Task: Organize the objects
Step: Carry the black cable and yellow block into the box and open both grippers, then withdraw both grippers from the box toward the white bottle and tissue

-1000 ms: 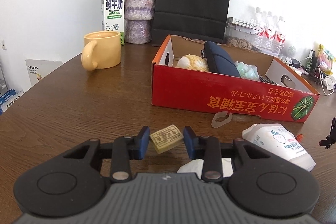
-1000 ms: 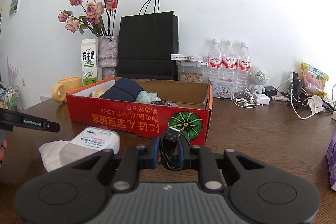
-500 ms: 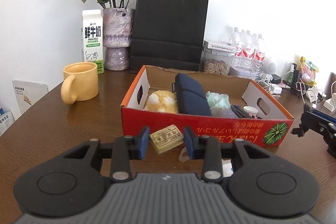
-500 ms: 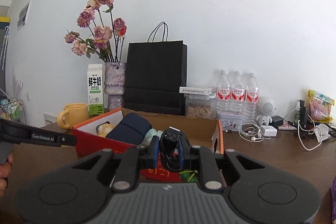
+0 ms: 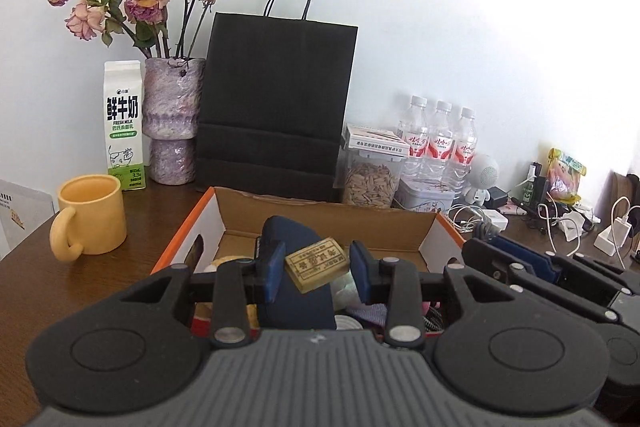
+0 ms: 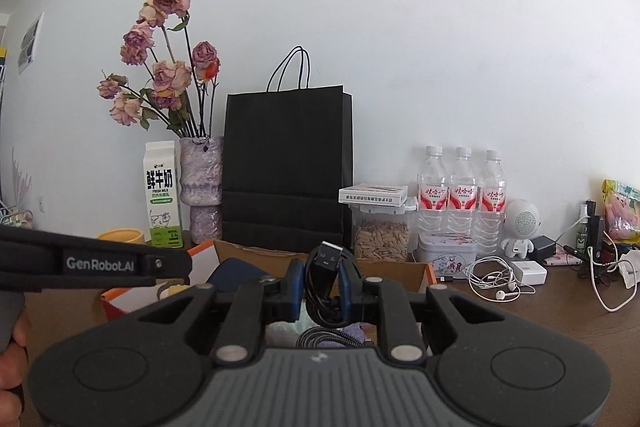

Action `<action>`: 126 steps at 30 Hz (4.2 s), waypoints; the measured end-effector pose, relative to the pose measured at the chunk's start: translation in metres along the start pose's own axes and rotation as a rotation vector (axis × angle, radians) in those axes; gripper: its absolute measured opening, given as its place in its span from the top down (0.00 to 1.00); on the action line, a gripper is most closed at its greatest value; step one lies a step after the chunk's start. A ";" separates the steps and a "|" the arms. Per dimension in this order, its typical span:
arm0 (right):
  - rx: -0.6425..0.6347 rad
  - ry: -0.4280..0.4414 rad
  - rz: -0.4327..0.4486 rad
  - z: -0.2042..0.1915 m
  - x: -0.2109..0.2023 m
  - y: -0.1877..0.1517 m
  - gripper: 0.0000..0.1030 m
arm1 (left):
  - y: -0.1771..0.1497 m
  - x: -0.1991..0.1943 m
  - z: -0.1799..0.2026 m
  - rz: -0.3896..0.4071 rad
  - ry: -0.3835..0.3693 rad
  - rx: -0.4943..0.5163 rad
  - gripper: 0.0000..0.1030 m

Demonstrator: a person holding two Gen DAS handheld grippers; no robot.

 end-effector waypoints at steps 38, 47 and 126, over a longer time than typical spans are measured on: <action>0.017 -0.045 -0.104 0.017 0.065 -0.028 0.01 | 0.005 0.060 -0.014 0.036 0.104 0.022 0.00; 0.007 -0.044 -0.098 0.016 0.047 -0.029 0.00 | -0.001 0.040 -0.027 0.048 0.094 0.026 0.00; 0.030 -0.083 -0.244 0.012 -0.072 -0.101 0.00 | -0.146 -0.067 -0.021 -0.274 -0.140 0.325 0.50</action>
Point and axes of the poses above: each gripper's, at about its wrist camera, not at the fingertips, and x roughly the way its jaws point, z to its right, y to its top, the point moved 6 cm from there along x, roughly the way its jaws point, and after that the axes turned 3 degrees about -z, right-handed, at the moved point
